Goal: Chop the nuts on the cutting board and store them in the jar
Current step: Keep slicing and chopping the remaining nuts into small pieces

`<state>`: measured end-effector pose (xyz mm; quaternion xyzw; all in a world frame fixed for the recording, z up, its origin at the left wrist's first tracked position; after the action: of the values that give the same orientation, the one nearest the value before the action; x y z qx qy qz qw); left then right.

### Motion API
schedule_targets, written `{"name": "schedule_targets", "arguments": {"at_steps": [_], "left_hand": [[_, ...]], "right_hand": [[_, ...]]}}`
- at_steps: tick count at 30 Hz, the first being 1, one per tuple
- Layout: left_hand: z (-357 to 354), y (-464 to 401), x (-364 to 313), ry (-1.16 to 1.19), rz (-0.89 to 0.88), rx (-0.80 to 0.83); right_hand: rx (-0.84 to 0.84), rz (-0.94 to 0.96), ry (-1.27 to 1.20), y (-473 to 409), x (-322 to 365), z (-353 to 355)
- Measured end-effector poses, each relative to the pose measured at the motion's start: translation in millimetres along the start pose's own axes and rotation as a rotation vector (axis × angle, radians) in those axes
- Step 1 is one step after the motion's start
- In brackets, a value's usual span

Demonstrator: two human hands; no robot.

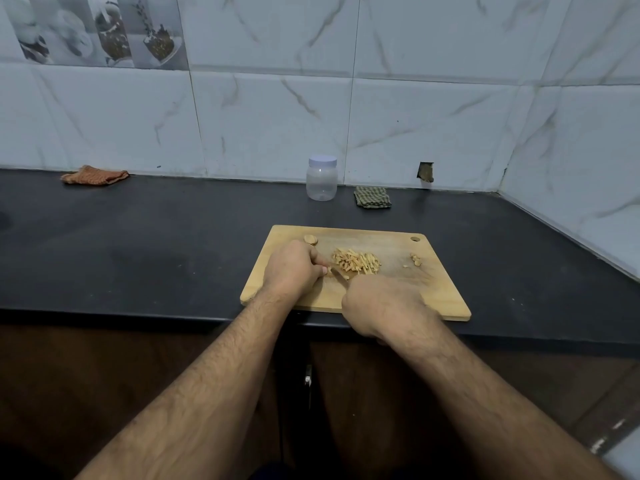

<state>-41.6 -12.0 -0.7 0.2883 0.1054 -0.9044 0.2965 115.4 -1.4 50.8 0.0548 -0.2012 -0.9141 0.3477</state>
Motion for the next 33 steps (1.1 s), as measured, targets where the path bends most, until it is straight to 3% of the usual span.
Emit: {"name": "schedule_targets", "arguments": {"at_steps": [33], "left_hand": [[7.2, 6.0, -6.3, 0.075, 0.047, 0.054]], "right_hand": [[-0.021, 0.029, -0.047, -11.1, 4.9, -0.9]]}}
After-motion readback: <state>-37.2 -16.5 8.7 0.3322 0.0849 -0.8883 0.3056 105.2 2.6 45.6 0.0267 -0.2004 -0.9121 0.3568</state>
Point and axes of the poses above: each hand's wrist, its own y-axis away from the middle knuckle, its own z-axis out of the back of the hand, x = y × z, the point moved 2 cm from there along -y, towards the middle knuckle, and after that the axes turned 13 degrees about x, right-handed, at the moved point
